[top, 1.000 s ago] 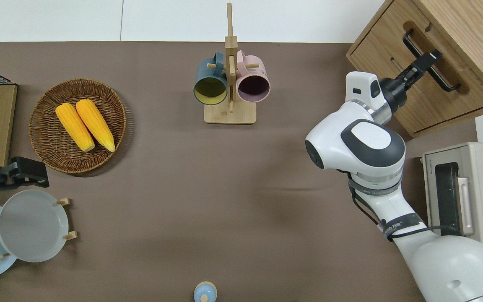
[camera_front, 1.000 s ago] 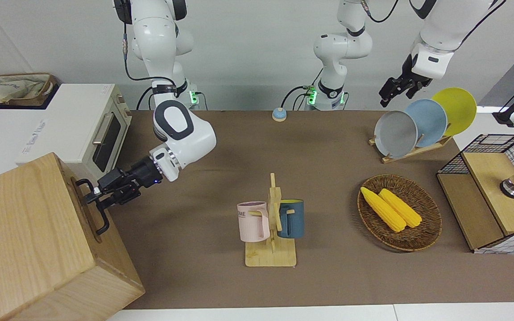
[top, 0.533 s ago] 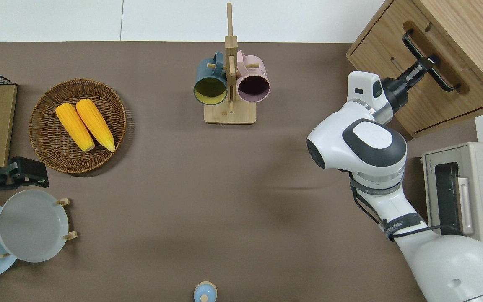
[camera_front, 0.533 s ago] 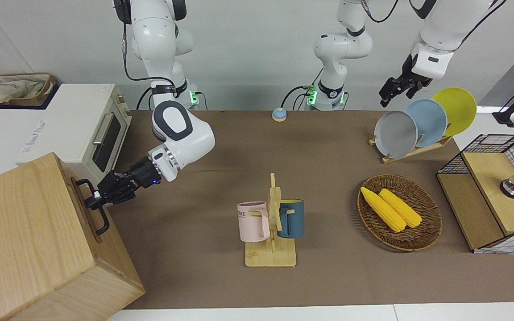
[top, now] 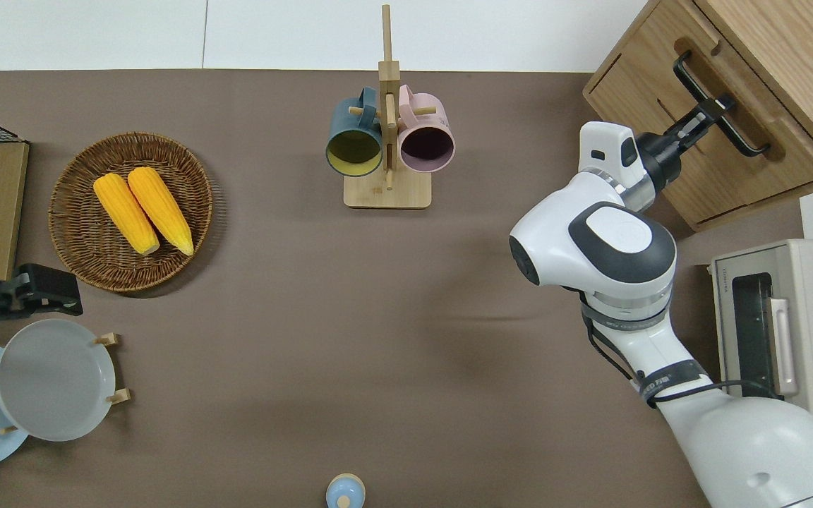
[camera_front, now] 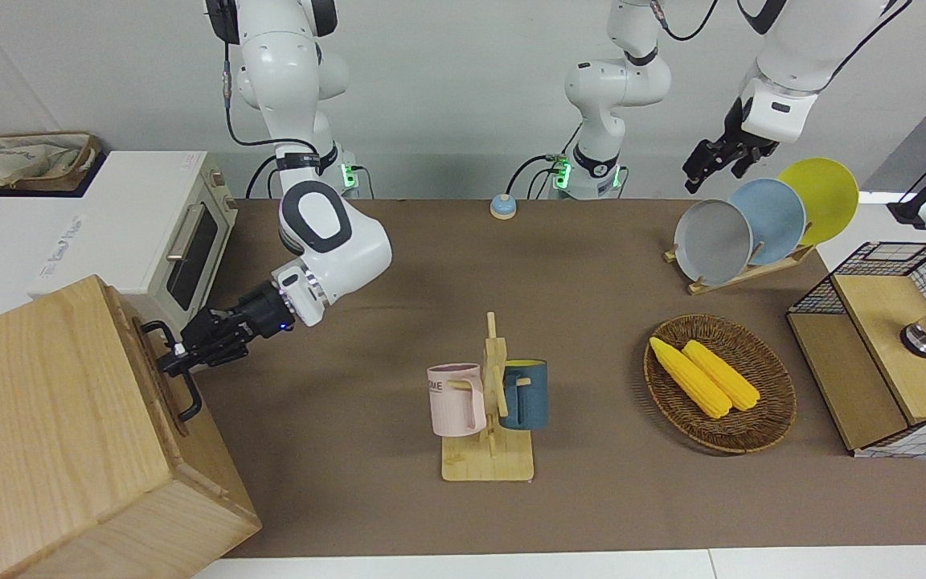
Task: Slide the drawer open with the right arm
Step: 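Pull the drawer handle toward the robot with the right gripper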
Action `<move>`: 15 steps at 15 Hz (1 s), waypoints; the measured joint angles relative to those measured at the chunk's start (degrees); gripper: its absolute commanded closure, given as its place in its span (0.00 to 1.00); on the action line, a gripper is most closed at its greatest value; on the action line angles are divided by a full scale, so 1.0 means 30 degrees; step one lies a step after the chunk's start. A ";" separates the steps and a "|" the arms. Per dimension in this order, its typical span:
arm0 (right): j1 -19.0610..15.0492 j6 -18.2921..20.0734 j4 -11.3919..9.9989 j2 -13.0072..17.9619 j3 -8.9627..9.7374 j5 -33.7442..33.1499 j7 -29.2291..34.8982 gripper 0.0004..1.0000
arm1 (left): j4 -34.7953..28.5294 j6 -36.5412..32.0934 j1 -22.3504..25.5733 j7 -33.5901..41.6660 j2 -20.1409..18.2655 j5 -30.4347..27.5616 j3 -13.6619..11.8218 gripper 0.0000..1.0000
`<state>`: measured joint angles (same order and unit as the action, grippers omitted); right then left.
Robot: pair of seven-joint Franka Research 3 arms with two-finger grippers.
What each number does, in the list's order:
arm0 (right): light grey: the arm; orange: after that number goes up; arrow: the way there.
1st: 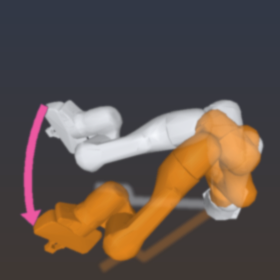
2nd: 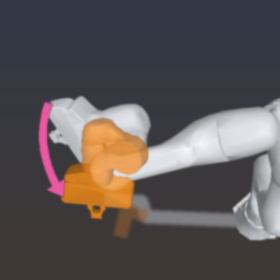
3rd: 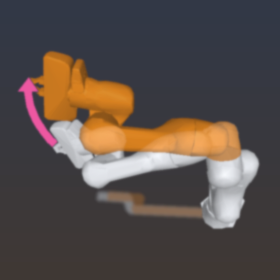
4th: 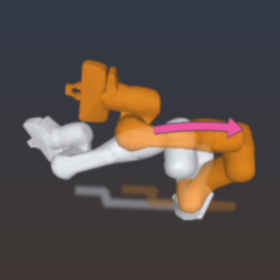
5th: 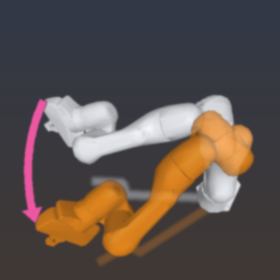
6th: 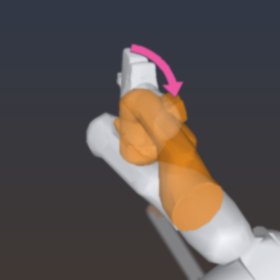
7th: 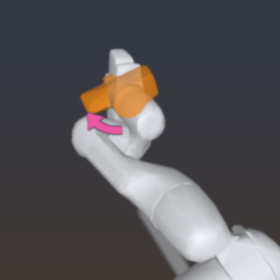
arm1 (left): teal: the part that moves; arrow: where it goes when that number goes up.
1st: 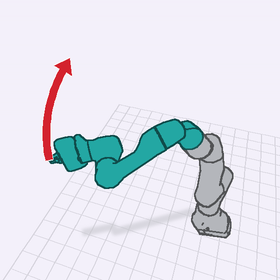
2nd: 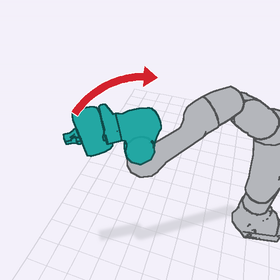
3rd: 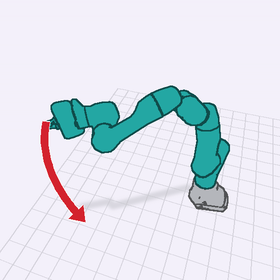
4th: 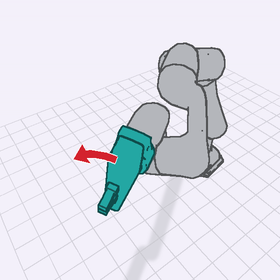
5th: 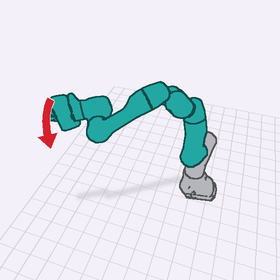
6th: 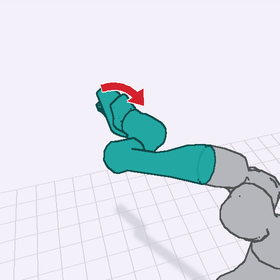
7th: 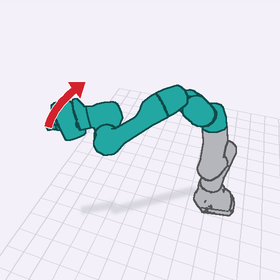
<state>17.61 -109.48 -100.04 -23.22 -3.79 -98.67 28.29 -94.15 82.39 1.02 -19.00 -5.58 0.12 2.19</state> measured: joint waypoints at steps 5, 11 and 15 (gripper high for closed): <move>0.0054 0.2296 -0.0042 0.0048 0.1604 0.0985 -0.0368 0.94 | 0.0000 0.0000 0.0000 0.0000 0.0000 0.0000 0.0000 0.01; 0.0185 0.4899 -0.0015 0.0126 0.3699 0.2271 -0.0841 0.94 | 0.0000 0.0000 0.0000 0.0000 0.0000 0.0000 0.0000 0.01; 0.0272 0.6337 0.0158 0.0131 0.4973 0.3122 -0.1117 0.94 | 0.0000 0.0000 0.0000 0.0000 0.0000 0.0000 0.0000 0.01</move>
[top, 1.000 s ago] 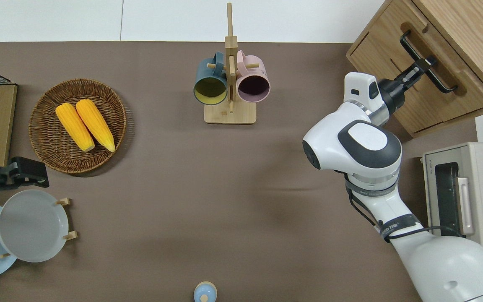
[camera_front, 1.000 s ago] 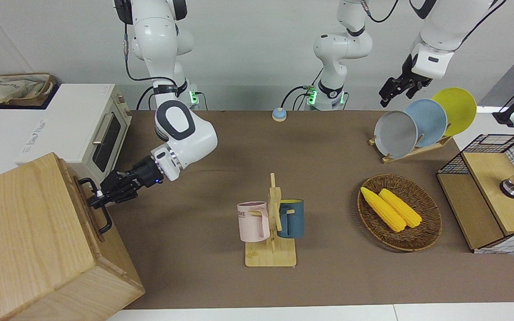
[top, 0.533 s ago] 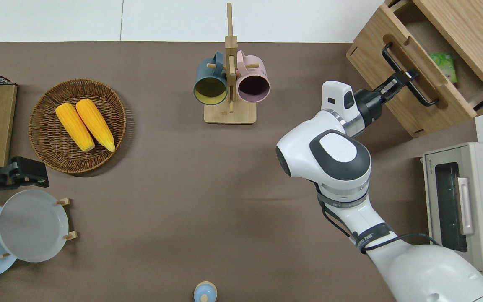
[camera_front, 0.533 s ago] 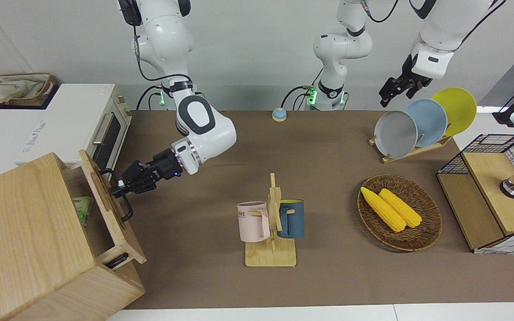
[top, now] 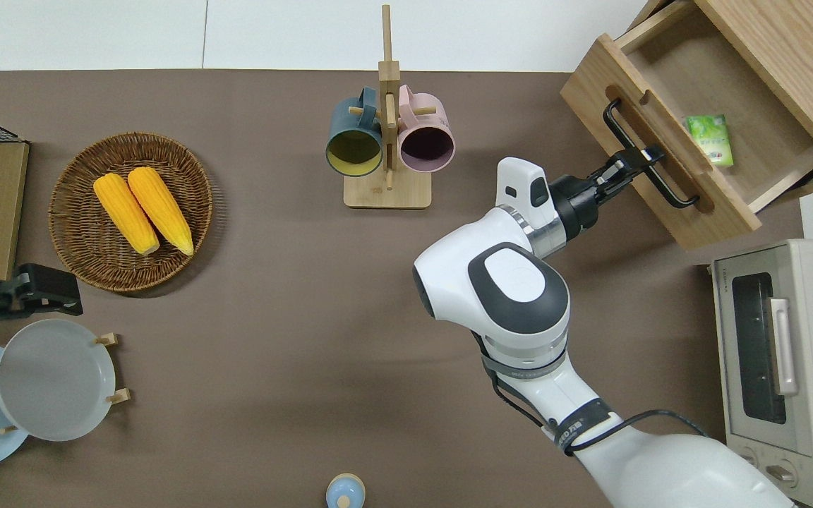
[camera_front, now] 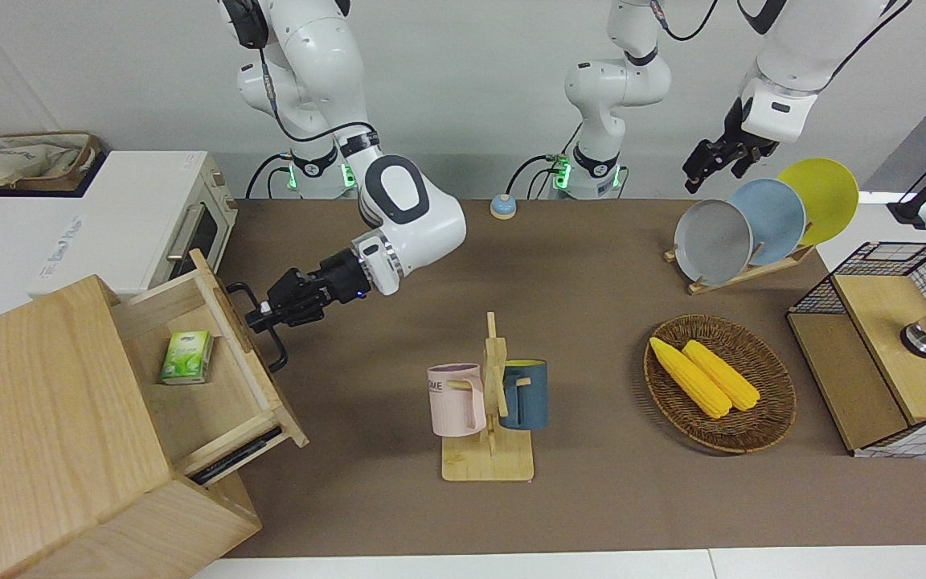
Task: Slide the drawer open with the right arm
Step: 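Pull the drawer handle toward the robot with the right gripper, then open the right gripper and withdraw it from the handle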
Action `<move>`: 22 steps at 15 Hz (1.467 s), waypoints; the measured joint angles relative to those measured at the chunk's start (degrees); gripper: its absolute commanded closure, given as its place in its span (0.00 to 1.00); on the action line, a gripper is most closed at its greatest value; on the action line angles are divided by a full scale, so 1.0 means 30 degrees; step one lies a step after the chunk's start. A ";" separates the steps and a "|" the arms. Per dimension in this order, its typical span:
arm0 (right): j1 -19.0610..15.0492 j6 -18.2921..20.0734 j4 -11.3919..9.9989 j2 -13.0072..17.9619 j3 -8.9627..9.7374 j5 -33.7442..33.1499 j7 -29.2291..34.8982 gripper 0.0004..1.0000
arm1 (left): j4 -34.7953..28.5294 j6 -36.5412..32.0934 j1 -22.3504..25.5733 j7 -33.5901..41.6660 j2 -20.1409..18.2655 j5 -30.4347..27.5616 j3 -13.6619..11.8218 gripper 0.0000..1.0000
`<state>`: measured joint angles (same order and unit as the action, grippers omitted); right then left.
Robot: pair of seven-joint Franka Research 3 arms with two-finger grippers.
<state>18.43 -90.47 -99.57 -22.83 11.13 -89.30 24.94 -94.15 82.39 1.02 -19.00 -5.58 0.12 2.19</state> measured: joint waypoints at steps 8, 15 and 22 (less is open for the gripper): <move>0.0487 0.2606 0.0383 -0.0012 0.2328 0.1482 -0.0293 0.93 | 0.0000 0.0000 0.0000 0.0000 0.0000 0.0000 0.0000 0.01; 0.0736 0.4050 0.0799 -0.0116 0.3801 0.2203 -0.0508 0.92 | 0.0000 0.0000 0.0000 0.0000 0.0000 0.0000 0.0000 0.01; 0.0802 0.4644 0.0973 -0.0206 0.4161 0.2524 -0.0616 0.89 | 0.0000 0.0000 0.0000 0.0000 0.0000 0.0000 0.0000 0.01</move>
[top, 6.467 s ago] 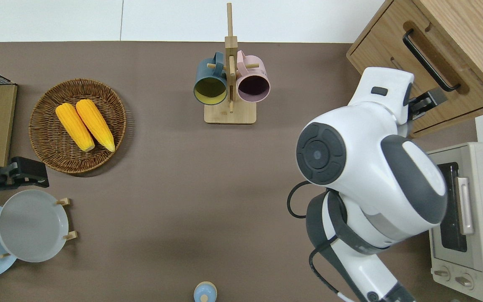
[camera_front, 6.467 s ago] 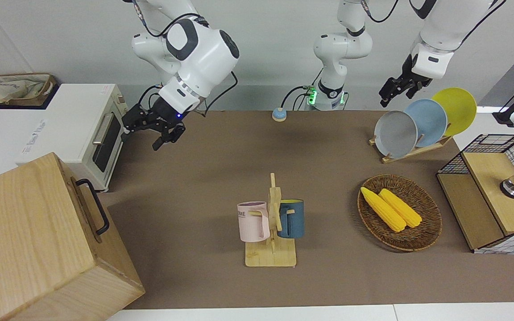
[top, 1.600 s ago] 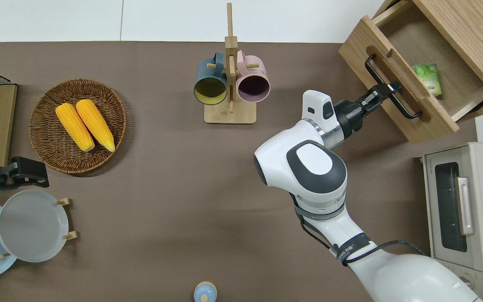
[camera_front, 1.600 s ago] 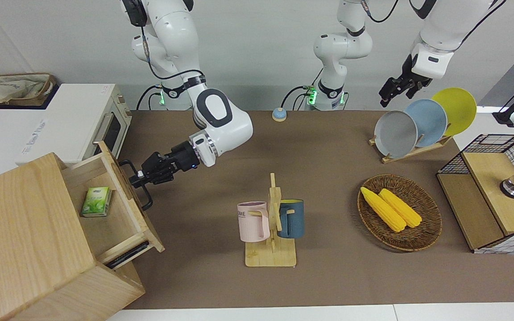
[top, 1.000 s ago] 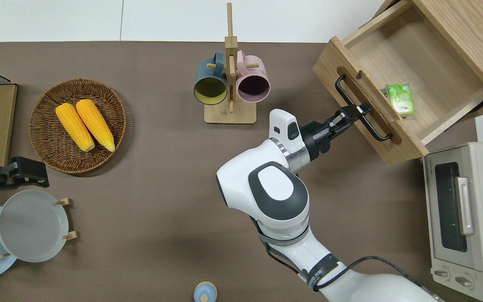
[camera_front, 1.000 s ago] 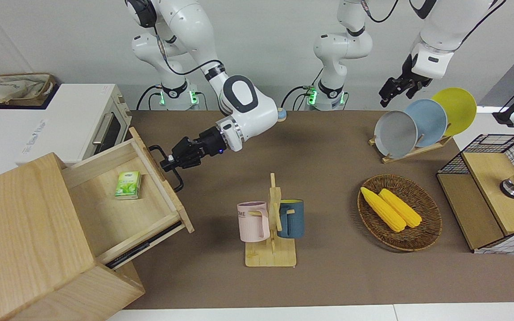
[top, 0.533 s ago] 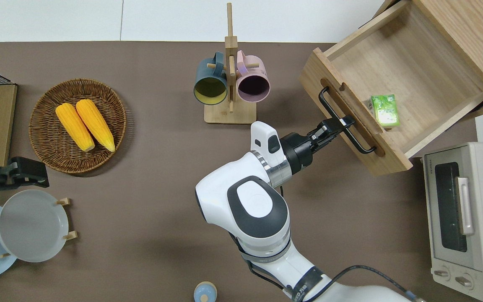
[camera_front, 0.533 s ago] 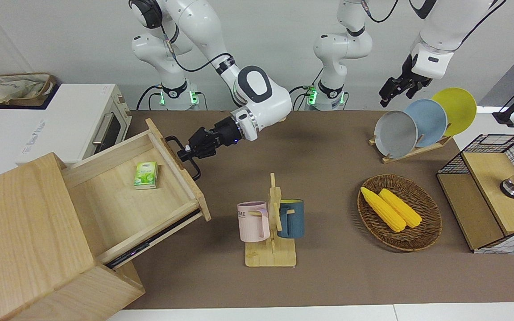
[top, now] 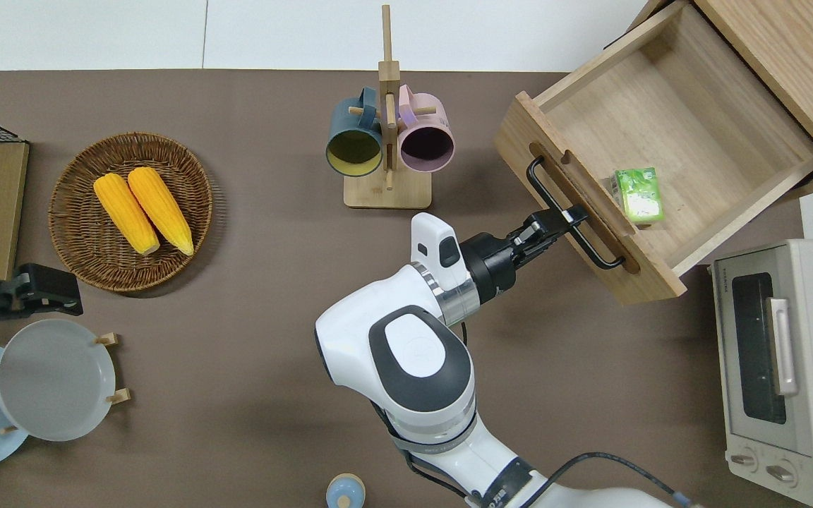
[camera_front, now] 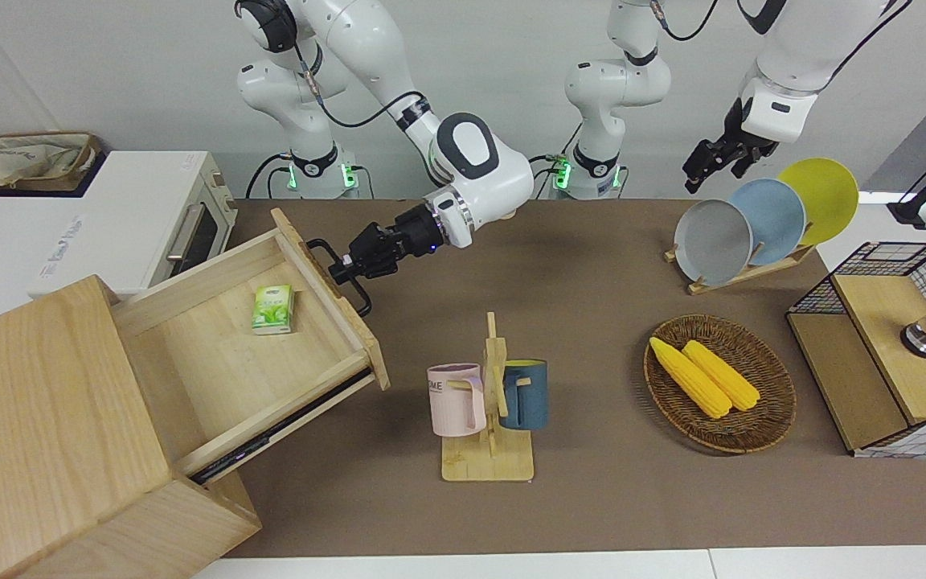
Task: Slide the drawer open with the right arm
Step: 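Open the right gripper and withdraw it from the handle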
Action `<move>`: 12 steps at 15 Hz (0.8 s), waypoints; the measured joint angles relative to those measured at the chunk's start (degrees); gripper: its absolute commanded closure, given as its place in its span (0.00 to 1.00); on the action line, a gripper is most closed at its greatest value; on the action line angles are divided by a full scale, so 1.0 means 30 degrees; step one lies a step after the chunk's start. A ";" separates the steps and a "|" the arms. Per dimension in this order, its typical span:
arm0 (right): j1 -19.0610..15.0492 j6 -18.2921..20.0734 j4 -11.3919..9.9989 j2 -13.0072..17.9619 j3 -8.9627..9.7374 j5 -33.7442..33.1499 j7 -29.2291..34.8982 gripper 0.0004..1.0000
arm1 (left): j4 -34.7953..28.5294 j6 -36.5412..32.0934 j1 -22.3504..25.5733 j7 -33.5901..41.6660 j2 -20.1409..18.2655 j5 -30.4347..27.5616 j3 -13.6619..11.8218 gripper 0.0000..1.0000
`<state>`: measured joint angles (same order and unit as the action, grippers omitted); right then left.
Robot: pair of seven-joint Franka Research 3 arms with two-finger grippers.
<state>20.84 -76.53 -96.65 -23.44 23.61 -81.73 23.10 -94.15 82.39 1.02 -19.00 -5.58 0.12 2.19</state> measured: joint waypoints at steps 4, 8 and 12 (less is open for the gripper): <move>0.0038 0.0086 0.0173 -0.0013 0.0012 0.0290 -0.0088 0.66 | 0.0000 0.0000 0.0000 0.0000 0.0000 0.0000 0.0000 0.01; 0.0525 0.0647 0.0524 -0.0022 0.0256 0.0399 -0.1018 0.49 | 0.0000 0.0000 0.0000 0.0000 0.0000 0.0000 0.0000 0.01; 0.1162 0.1699 0.1076 0.0263 0.0427 0.0378 -0.1659 0.02 | 0.0000 0.0000 0.0000 0.0000 0.0000 0.0000 0.0000 0.01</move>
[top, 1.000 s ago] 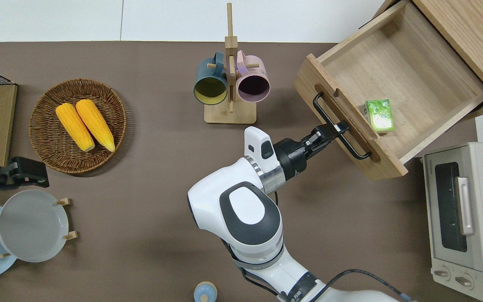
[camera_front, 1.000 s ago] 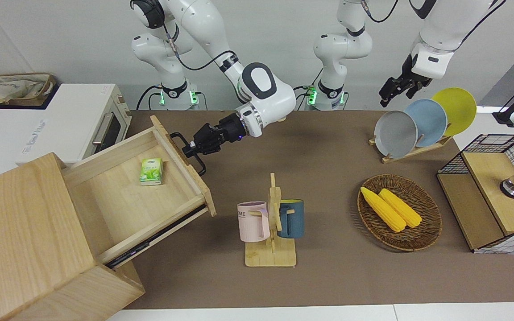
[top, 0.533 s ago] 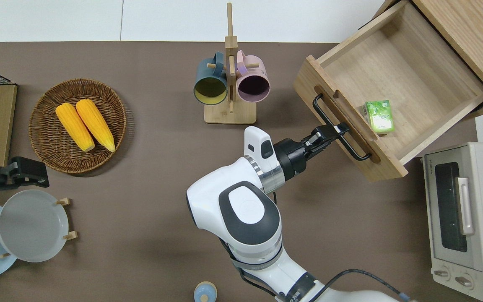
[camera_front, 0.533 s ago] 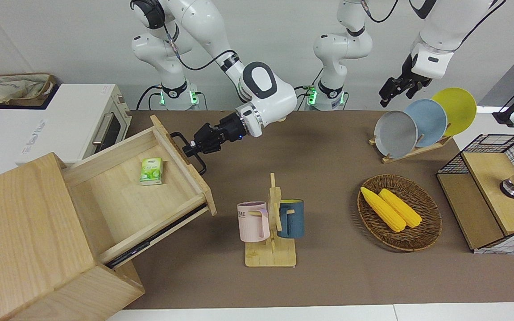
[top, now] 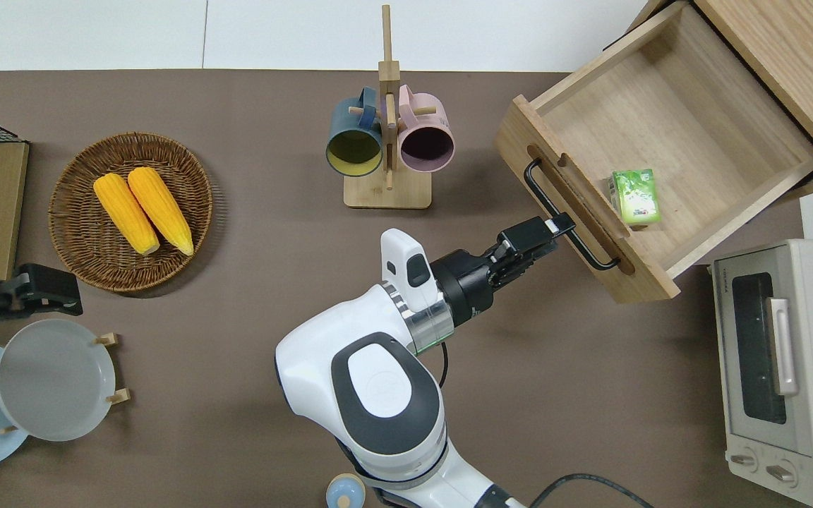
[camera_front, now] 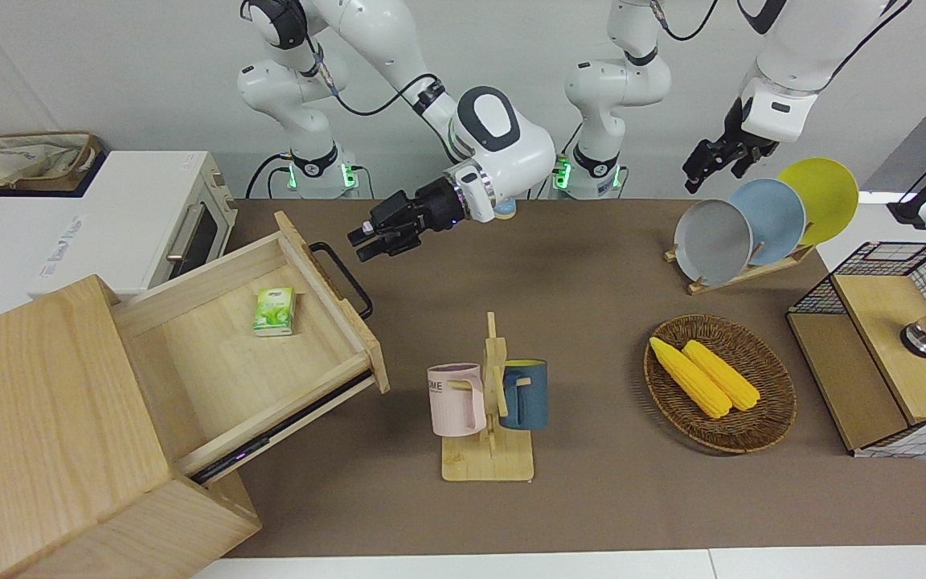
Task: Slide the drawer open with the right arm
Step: 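Open the right gripper and withdraw it from the handle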
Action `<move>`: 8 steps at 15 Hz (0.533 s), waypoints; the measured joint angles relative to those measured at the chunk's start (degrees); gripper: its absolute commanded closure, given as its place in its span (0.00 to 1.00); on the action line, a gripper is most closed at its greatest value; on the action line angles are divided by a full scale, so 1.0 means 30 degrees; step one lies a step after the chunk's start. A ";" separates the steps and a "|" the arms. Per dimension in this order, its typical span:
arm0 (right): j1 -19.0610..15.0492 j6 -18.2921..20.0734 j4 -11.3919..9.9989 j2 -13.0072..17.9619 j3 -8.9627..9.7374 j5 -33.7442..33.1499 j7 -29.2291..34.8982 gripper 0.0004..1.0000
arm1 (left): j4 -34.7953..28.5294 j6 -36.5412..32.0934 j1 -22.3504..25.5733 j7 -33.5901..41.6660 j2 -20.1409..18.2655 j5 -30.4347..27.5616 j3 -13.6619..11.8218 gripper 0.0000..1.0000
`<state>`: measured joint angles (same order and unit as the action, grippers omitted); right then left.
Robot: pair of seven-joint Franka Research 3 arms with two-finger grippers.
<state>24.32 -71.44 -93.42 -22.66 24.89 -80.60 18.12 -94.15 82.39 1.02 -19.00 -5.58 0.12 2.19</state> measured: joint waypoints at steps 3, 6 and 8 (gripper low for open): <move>-0.0004 0.0008 0.0038 0.0035 -0.0080 0.0000 -0.0110 0.01 | 0.0000 0.0000 0.0000 0.0000 0.0000 0.0000 0.0000 0.01; -0.0004 0.0008 0.0038 0.0035 -0.0088 0.0000 -0.0125 0.01 | 0.0000 0.0000 0.0000 0.0000 0.0000 0.0000 0.0000 0.01; 0.0047 0.0008 0.0037 0.0033 -0.0032 0.0105 -0.0135 0.01 | 0.0000 0.0000 0.0000 0.0000 0.0000 0.0000 0.0000 0.01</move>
<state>24.46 -71.41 -93.31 -22.56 24.80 -80.28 17.71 -94.15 82.39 1.02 -19.00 -5.58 0.12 2.19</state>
